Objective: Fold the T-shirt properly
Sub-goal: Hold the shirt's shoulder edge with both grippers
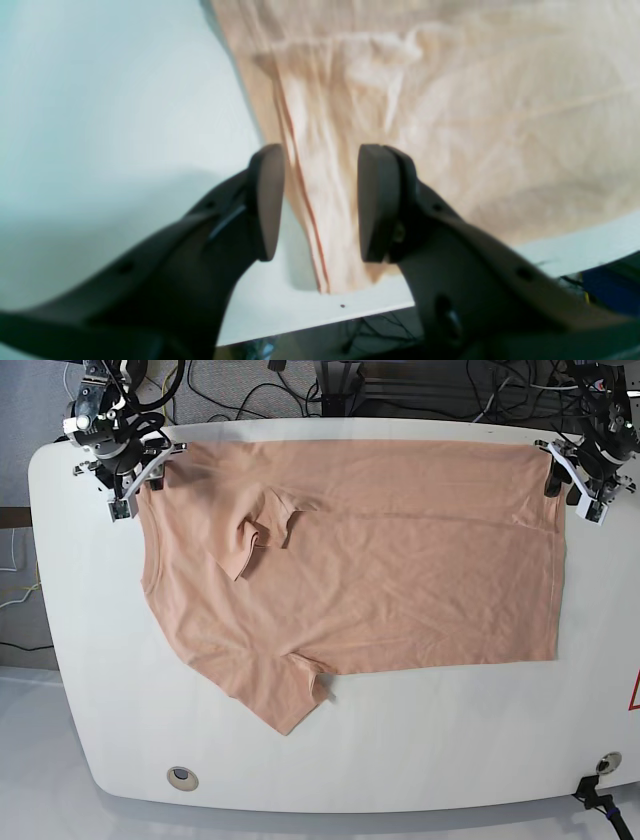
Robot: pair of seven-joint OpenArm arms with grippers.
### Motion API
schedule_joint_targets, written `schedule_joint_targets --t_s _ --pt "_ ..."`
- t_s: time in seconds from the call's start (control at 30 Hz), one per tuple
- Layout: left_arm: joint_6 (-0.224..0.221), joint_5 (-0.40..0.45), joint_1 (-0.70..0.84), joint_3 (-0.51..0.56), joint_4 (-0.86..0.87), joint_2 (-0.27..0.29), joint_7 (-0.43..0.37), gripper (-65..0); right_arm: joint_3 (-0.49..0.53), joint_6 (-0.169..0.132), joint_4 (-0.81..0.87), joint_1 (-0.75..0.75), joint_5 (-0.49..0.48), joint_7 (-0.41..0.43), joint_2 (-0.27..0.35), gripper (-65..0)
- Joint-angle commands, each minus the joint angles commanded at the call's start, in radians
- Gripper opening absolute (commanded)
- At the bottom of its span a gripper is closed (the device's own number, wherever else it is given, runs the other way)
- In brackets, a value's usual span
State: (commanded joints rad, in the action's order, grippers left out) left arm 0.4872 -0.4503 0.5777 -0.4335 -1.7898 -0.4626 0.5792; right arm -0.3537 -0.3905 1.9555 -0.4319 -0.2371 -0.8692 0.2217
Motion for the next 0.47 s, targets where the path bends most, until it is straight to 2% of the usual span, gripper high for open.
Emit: schedule_joint_targets --t_s 0.1,0.2,0.27,0.47 --pt "-0.002 0.0 -0.051 0.0 -0.011 0.044 -0.021 -42.2 0.081 0.0 0.003 0.043 0.002 0.0 -0.009 -42.1" --pt "-0.002 0.0 -0.103 0.0 -0.011 0.054 -0.021 -42.2 0.138 0.002 0.003 0.083 0.002 0.0 -0.015 -42.1" --pt "-0.002 0.0 -0.129 0.0 -0.011 0.072 -0.021 -42.2 0.146 0.005 0.003 0.104 0.003 0.0 -0.029 -42.1" --pt "-0.002 0.002 -0.213 0.005 -0.006 0.074 -0.018 -42.2 0.146 0.005 0.002 0.166 0.011 0.0 -0.043 -42.1"
